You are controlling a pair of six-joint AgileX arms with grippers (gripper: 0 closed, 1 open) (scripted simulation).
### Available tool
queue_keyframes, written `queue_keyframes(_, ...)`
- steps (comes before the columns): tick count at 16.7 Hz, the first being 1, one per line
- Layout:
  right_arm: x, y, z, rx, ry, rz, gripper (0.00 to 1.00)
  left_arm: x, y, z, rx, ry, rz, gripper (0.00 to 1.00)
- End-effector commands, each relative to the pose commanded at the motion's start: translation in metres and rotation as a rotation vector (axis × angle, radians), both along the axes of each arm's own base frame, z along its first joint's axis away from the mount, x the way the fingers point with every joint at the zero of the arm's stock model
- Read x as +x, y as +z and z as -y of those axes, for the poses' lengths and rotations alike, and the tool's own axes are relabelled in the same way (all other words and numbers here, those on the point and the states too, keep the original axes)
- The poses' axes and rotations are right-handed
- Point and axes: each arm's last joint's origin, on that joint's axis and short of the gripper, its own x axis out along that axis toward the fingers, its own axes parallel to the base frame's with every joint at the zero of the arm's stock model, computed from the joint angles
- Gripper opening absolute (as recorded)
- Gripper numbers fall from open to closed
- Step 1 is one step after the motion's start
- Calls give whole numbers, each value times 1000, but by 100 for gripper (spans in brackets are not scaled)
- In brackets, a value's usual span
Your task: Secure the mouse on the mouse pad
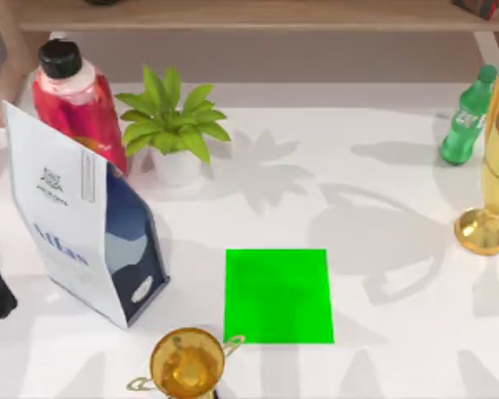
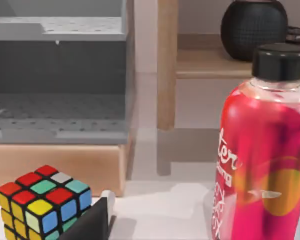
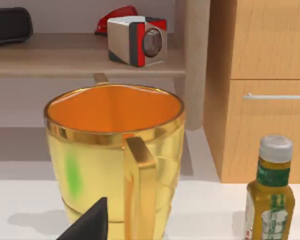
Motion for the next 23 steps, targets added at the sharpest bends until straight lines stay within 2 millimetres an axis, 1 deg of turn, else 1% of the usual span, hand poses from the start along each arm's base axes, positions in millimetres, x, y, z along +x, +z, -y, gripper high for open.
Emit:
queue_keyframes(2, 0, 0, 0, 0, 0, 0, 100, 0, 0, 0, 0, 0, 0, 100)
queue_keyframes(4, 0, 0, 0, 0, 0, 0, 100, 0, 6, -1, 31, 8, -22, 100)
queue_keyframes(7, 0, 0, 0, 0, 0, 0, 100, 3, 28, -3, 155, 21, -113, 100)
queue_keyframes(10, 0, 0, 0, 0, 0, 0, 100, 16, 57, -8, 366, 3, -292, 100)
queue_keyframes(13, 0, 0, 0, 0, 0, 0, 100, 47, 75, -15, 633, -103, -563, 100)
queue_keyframes(15, 0, 0, 0, 0, 0, 0, 100, 76, 77, -23, 806, -244, -762, 100)
queue_keyframes(17, 0, 0, 0, 0, 0, 0, 100, 107, 72, -32, 953, -434, -941, 100)
queue_keyframes(19, 0, 0, 0, 0, 0, 0, 100, 137, 63, -43, 1064, -645, -1070, 100)
queue_keyframes(21, 0, 0, 0, 0, 0, 0, 100, 163, 54, -54, 1138, -842, -1144, 100)
queue_keyframes(23, 0, 0, 0, 0, 0, 0, 100, 186, 46, -65, 1188, -1004, -1176, 100)
